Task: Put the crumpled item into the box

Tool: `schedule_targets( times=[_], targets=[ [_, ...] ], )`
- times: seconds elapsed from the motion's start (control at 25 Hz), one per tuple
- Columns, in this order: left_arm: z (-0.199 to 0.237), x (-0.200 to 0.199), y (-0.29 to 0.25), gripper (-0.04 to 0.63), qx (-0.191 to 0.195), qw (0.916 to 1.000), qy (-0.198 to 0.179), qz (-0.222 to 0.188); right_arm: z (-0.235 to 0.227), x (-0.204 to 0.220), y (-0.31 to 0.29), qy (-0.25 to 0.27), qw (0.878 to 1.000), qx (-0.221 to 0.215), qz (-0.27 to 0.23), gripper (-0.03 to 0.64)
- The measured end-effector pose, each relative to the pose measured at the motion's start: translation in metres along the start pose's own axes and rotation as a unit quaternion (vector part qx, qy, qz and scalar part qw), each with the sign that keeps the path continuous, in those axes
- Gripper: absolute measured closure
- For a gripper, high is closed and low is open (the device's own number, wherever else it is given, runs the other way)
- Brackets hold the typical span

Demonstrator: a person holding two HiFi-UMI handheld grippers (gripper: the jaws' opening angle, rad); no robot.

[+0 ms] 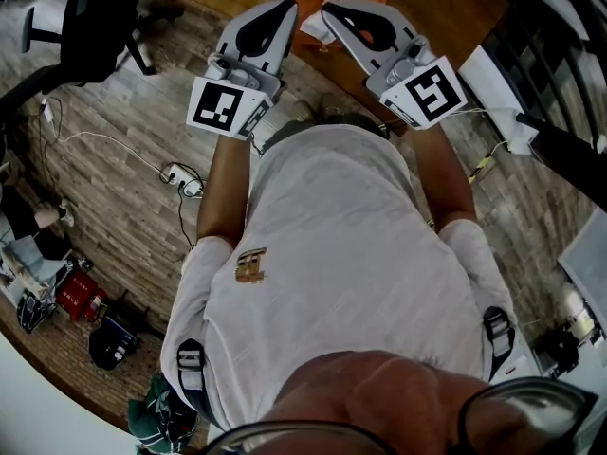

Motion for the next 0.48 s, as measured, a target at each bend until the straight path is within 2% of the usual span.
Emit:
schedule_targets(
  times=[0.2,0.32,0.48],
  targets=[
    [-0.004,-0.003,0.005,0.575,-0.003,1.0000,-0.001,-0.003,0.007,-0.001,0.003,0.008,1.000,-0.005,0.006,0.583],
    [-0.003,-0.005,0.009,0.575,-0.005,1.0000,-0.002,-0.004,0.011,-0.004,-0.003,0.013,1.000,-0.005,-0.019,0.583],
    [-0.006,-0.006,0.014,0.575,-0.008,1.0000,-0.004,-0.005,0.017,-0.002,-0.001,0.012,1.000,-0.006,-0.017,0.584]
  ],
)
Point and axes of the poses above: the fingertips, and each gripper's own axes: y backward along the fingers, z to its left, x out of its underside, the point moved 10 cm from there along y, backward along the fingers, and after that the axes turned 14 degrees about -z, right-handed, at the moved point
